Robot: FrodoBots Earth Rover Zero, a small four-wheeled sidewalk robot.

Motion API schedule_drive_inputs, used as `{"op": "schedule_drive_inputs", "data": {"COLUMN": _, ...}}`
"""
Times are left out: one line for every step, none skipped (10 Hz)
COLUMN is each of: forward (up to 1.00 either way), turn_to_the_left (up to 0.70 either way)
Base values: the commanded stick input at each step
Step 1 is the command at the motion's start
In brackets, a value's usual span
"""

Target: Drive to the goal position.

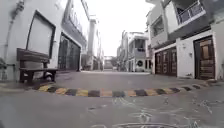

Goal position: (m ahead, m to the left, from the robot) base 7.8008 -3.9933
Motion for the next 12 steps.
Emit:
{"op": "schedule_drive_inputs", "data": {"forward": 1.00, "turn_to_the_left": 0.06}}
{"op": "schedule_drive_inputs", "data": {"forward": 1.00, "turn_to_the_left": 0.06}}
{"op": "schedule_drive_inputs", "data": {"forward": 1.00, "turn_to_the_left": 0.06}}
{"op": "schedule_drive_inputs", "data": {"forward": 1.00, "turn_to_the_left": 0.06}}
{"op": "schedule_drive_inputs", "data": {"forward": 1.00, "turn_to_the_left": 0.06}}
{"op": "schedule_drive_inputs", "data": {"forward": 1.00, "turn_to_the_left": 0.06}}
{"op": "schedule_drive_inputs", "data": {"forward": 1.00, "turn_to_the_left": 0.06}}
{"op": "schedule_drive_inputs", "data": {"forward": 1.00, "turn_to_the_left": 0.06}}
{"op": "schedule_drive_inputs", "data": {"forward": 1.00, "turn_to_the_left": 0.06}}
{"op": "schedule_drive_inputs", "data": {"forward": 1.00, "turn_to_the_left": 0.06}}
{"op": "schedule_drive_inputs", "data": {"forward": 1.00, "turn_to_the_left": 0.06}}
{"op": "schedule_drive_inputs", "data": {"forward": 1.00, "turn_to_the_left": 0.06}}
